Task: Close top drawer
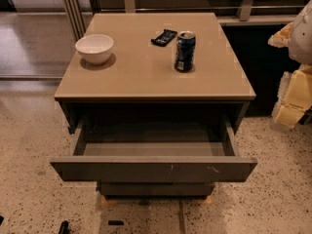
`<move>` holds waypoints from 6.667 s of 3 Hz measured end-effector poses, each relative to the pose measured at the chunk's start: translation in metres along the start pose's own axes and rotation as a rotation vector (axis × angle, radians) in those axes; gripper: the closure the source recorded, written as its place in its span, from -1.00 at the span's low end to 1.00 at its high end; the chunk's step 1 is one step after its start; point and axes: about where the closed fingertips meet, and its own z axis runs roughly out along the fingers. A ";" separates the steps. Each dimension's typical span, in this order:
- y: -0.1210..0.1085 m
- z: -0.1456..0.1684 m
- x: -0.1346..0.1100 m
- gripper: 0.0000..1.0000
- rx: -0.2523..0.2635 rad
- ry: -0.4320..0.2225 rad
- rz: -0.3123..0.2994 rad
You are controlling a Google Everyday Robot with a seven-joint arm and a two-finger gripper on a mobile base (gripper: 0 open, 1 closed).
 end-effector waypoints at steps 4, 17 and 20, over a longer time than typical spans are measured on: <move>0.044 0.075 0.029 0.45 -0.016 -0.072 0.095; 0.037 0.336 0.015 1.00 0.191 -0.515 -0.090; -0.019 0.352 -0.014 1.00 0.215 -0.506 -0.106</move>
Offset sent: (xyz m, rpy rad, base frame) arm 0.0000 0.0000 0.0000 0.0000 0.0000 0.0000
